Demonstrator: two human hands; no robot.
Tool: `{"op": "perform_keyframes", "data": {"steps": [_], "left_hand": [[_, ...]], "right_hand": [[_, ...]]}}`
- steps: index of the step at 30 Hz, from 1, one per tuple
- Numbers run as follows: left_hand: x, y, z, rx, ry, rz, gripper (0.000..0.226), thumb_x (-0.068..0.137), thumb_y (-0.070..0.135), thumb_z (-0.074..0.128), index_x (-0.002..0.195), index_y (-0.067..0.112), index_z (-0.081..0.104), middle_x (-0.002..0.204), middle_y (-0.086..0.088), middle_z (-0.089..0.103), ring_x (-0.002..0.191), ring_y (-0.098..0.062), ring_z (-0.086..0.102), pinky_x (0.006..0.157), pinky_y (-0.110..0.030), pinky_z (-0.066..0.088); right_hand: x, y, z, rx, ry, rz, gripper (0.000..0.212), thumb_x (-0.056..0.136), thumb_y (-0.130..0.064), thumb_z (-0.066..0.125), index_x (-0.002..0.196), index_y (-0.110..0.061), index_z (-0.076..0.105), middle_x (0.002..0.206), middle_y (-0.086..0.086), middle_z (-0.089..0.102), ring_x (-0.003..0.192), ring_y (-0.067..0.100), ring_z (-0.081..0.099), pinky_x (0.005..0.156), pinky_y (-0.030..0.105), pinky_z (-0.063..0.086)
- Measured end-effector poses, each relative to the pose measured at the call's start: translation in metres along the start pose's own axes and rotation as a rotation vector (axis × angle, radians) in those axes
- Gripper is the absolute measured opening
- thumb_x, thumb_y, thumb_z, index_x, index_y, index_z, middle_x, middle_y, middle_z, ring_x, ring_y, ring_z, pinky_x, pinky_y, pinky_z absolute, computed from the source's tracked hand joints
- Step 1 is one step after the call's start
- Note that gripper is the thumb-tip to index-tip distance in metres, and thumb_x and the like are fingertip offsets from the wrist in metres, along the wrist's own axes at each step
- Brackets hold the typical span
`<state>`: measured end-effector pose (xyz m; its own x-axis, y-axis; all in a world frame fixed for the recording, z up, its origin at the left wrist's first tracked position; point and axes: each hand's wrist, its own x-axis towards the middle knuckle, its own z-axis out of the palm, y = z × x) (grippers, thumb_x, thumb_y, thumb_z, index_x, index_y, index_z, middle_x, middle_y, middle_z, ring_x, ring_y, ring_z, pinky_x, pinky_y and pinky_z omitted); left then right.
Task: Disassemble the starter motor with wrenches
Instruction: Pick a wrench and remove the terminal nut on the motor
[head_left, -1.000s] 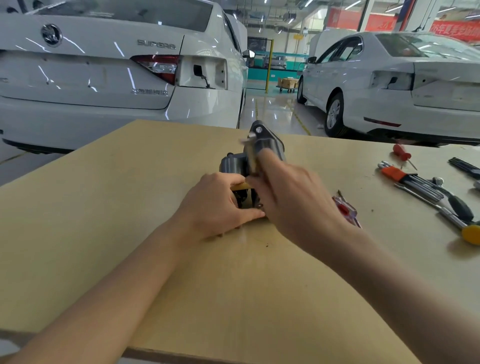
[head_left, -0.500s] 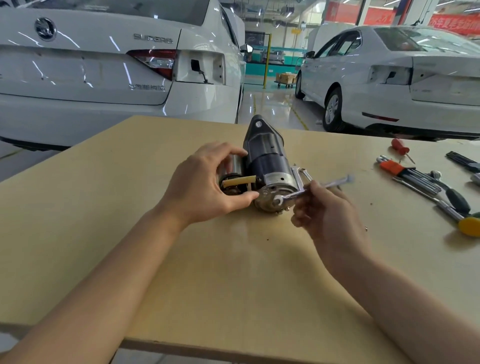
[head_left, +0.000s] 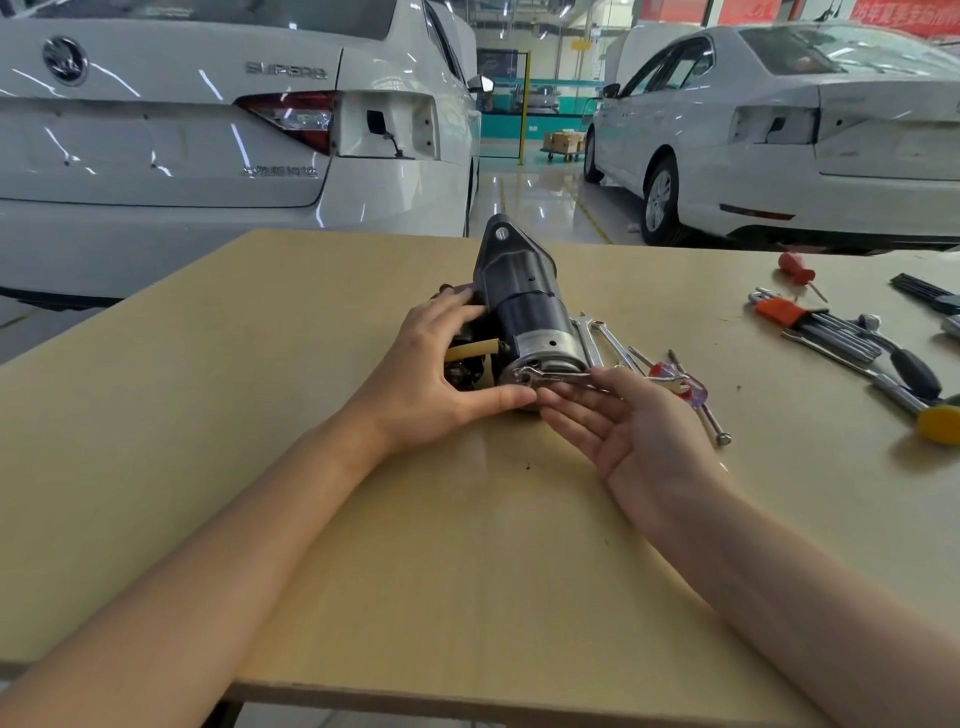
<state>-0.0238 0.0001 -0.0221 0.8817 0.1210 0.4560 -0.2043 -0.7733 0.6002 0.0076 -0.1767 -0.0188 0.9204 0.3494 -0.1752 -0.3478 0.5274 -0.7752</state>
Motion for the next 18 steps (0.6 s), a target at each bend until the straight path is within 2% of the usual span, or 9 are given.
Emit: {"op": "perform_keyframes", "data": {"steps": [4,10,13,16,18], "left_hand": [[0.0015,-0.0005,0.0000,0.034,0.011,0.003,0.099,0.061,0.062,0.066,0.144,0.013,0.046,0.154,0.003,0.037,0.144,-0.010,0.024,0.120,-0.035,0.022],[0.0027,-0.0054,0.0022,0.048,0.019,0.027,0.082,0.072,0.041,0.080,0.142,0.013,0.048,0.153,0.005,0.037,0.144,-0.009,0.023,0.120,-0.028,0.018],[0.0025,-0.0062,0.0042,0.058,0.031,0.044,0.081,0.073,0.042,0.079,0.142,0.014,0.048,0.153,0.007,0.037,0.143,-0.009,0.023,0.117,-0.021,0.016],[0.0021,-0.0067,0.0054,0.058,0.033,0.059,0.080,0.074,0.043,0.078,0.143,0.016,0.046,0.147,0.016,0.034,0.143,-0.009,0.022,0.113,-0.014,0.013],[0.0021,-0.0070,0.0064,0.057,0.036,0.066,0.079,0.075,0.041,0.078,0.144,0.017,0.045,0.146,0.016,0.034,0.143,-0.009,0.021,0.114,-0.018,0.013]], "right_hand": [[-0.0008,-0.0013,0.0003,0.003,0.006,0.036,0.011,0.094,0.001,0.046,0.095,0.008,0.054,0.075,0.025,0.071,0.068,0.033,0.073,0.052,0.030,0.057],[-0.0039,-0.0050,-0.0003,0.004,0.024,0.081,0.005,0.092,0.003,0.049,0.093,0.005,0.054,0.078,0.026,0.071,0.068,0.032,0.073,0.049,0.029,0.056],[-0.0041,-0.0046,-0.0014,-0.033,0.022,0.015,0.005,0.091,0.003,0.052,0.094,0.007,0.055,0.075,0.023,0.071,0.067,0.029,0.073,0.051,0.029,0.057],[-0.0043,-0.0027,-0.0030,-0.088,0.003,-0.116,0.010,0.091,0.003,0.056,0.099,0.007,0.053,0.074,0.023,0.071,0.071,0.031,0.073,0.056,0.029,0.058],[-0.0044,-0.0026,-0.0041,-0.092,-0.003,-0.155,0.012,0.091,0.003,0.057,0.101,0.005,0.052,0.074,0.024,0.071,0.072,0.032,0.073,0.057,0.029,0.058]]}}
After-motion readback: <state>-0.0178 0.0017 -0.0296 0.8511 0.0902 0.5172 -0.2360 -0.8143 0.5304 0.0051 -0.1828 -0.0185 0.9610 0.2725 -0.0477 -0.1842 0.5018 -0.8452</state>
